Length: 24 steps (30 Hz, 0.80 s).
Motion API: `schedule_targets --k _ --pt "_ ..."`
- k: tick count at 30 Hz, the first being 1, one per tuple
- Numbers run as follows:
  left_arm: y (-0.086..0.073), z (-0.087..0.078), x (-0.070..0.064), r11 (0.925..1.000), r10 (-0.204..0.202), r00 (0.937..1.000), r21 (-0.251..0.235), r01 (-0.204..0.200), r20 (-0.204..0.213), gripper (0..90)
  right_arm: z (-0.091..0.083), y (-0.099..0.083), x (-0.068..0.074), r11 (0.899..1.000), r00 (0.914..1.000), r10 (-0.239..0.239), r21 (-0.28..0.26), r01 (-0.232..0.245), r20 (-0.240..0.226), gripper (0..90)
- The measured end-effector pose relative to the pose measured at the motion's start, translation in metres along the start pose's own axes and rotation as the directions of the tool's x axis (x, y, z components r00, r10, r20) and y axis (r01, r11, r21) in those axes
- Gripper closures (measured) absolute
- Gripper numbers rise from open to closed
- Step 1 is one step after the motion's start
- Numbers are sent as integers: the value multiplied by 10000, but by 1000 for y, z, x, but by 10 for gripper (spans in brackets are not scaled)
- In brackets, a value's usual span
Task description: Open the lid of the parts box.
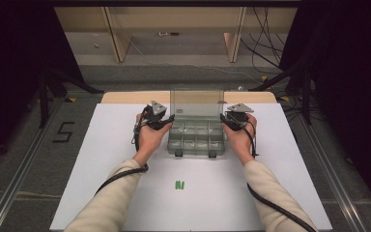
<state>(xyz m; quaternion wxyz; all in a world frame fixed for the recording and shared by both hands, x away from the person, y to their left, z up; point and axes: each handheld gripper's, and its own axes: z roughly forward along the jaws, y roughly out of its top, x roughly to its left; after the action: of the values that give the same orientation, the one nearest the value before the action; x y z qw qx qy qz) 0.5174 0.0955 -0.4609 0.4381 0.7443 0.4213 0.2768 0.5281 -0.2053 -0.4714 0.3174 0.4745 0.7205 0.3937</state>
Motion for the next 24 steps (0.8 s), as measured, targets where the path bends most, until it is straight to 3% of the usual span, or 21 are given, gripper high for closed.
schedule_targets --k 11,14,16,20,24 --pt "-4 -26 -8 9989 -469 9959 33 468 774 428 -15 3 1 9992 9984 410 16 -410 -387 524" --pt "-5 -37 -12 9966 -818 9883 84 814 1284 413 -24 4 0 9982 9970 571 183 -562 -527 501" --pt "-6 -47 -14 9984 -564 9885 168 546 1406 390 -30 4 0 9982 9965 591 152 -583 -588 484" --pt "-11 -65 -19 9974 -683 9843 332 637 1630 323 -45 1 3 9973 9939 666 362 -637 -881 451" --pt "-17 -79 -23 9984 -370 9849 487 291 1693 307 -59 -3 5 9963 9917 775 447 -732 -1028 434"
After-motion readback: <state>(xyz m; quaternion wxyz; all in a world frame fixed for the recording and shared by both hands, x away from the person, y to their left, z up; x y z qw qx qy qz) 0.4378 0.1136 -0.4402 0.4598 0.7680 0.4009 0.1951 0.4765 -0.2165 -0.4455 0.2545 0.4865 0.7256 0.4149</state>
